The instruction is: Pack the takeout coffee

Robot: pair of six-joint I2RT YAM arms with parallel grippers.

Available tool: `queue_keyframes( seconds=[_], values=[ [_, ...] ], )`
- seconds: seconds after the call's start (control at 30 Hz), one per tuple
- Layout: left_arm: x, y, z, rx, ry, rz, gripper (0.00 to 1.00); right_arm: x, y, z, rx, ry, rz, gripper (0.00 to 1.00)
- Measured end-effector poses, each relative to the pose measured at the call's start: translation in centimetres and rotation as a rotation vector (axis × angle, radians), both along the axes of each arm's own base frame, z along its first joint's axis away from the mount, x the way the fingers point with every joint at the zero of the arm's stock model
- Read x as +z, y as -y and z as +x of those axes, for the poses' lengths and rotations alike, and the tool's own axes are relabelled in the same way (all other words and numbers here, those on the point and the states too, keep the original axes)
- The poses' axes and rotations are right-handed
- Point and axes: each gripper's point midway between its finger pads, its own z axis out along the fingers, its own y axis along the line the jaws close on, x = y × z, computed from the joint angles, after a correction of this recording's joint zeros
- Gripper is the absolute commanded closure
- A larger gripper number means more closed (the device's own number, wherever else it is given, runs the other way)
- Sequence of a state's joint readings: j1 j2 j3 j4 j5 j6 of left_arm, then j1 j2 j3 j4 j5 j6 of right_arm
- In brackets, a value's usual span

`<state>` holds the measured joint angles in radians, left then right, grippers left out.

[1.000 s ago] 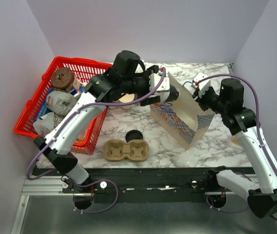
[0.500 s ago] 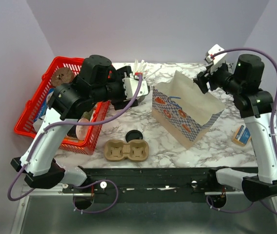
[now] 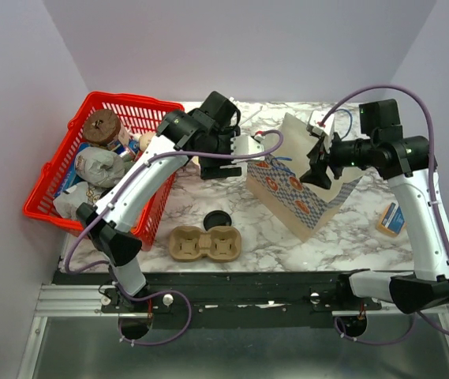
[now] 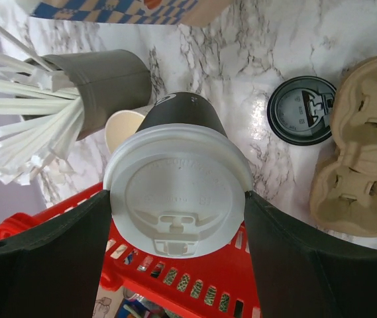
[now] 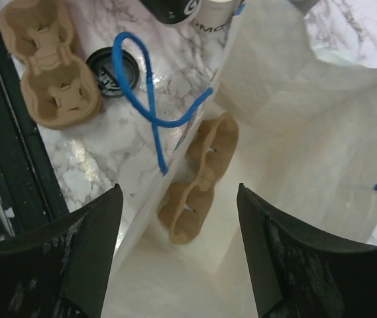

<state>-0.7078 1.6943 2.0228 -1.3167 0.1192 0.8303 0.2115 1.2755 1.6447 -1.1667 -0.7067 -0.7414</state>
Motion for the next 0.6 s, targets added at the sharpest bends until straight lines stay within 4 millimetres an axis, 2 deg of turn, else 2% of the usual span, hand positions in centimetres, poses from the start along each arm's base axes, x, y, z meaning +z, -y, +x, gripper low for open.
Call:
queue_keyframes(
  seconds=[0.13,0.4,0.5,0.6],
  values=[
    [-2.3,-0.4,0.5,0.013,-0.043,0.057,1.00,-1.6,-0.5,-1.9,0.071,-0.044,-0.032,0.22],
    [-6.9,-3.0,0.1,0.074,-0.168,0.148,1.00,-3.7,-1.7,-4.1,0.146,-0.099,-0.053,0.28],
    [-8.9,-4.3,-0.2,0.103,-0.223,0.186,1.00,-4.2,-2.0,-4.1,0.147,-0.109,-0.061,0.34],
    [-10.6,-5.5,-0.9,0.127,-0.278,0.222,0.99,-4.1,-2.1,-3.8,0.136,-0.096,-0.064,0.45]
  ],
)
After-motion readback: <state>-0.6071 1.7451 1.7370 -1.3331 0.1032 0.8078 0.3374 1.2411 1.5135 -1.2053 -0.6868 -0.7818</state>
